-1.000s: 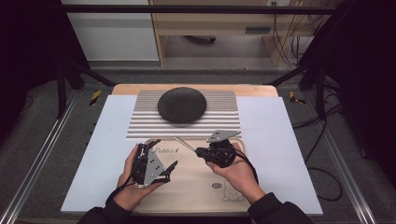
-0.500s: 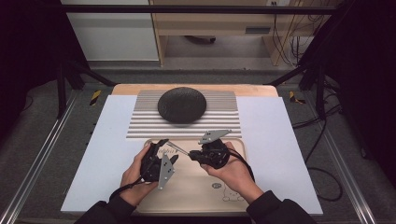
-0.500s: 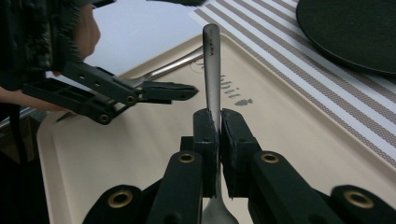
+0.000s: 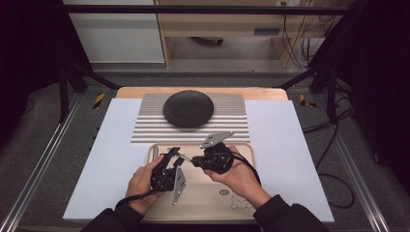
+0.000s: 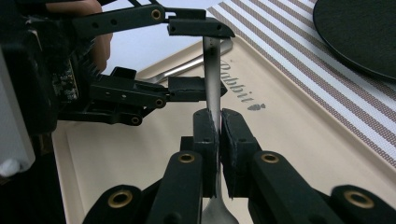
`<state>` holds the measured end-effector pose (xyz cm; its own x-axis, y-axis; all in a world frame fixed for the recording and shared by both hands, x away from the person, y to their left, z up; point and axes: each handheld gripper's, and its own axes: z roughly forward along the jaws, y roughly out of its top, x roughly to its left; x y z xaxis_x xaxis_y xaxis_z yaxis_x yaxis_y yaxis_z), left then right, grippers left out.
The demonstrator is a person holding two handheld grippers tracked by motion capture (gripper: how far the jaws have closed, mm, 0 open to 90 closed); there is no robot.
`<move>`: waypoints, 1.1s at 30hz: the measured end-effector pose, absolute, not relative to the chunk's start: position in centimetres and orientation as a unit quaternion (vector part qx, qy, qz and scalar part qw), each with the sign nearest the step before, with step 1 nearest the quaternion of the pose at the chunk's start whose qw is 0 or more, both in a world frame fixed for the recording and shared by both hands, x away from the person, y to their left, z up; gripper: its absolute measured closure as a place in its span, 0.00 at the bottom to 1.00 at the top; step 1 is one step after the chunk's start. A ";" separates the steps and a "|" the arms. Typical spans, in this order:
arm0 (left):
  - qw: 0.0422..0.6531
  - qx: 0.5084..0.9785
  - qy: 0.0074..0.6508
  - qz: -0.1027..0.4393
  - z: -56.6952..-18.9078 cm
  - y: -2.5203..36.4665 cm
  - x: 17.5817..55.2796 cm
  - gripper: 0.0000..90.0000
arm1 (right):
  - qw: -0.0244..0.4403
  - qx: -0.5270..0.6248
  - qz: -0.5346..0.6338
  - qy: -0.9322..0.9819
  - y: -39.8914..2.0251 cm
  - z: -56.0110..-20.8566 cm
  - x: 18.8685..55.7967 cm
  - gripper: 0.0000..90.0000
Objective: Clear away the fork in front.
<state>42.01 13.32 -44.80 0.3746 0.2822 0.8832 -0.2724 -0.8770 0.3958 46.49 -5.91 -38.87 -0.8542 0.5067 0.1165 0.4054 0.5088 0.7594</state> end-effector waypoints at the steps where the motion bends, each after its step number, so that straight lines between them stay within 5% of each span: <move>1: 0.246 0.791 0.001 0.560 -44.8 13.2 42.0 0.64 | 0.060 0.262 0.419 0.867 -5.9 -38.8 46.6 0.95; 33: 0.197 0.785 -0.057 0.585 -44.5 11.9 42.7 0.93 | 0.014 0.262 0.394 0.881 -5.8 -36.8 48.5 0.94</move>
<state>42.71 11.88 -44.50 0.3102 0.1405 0.9402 -0.3192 -0.9162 0.2422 48.54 -5.80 -36.84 -0.8624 0.4727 0.1812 0.4503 0.5526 0.7014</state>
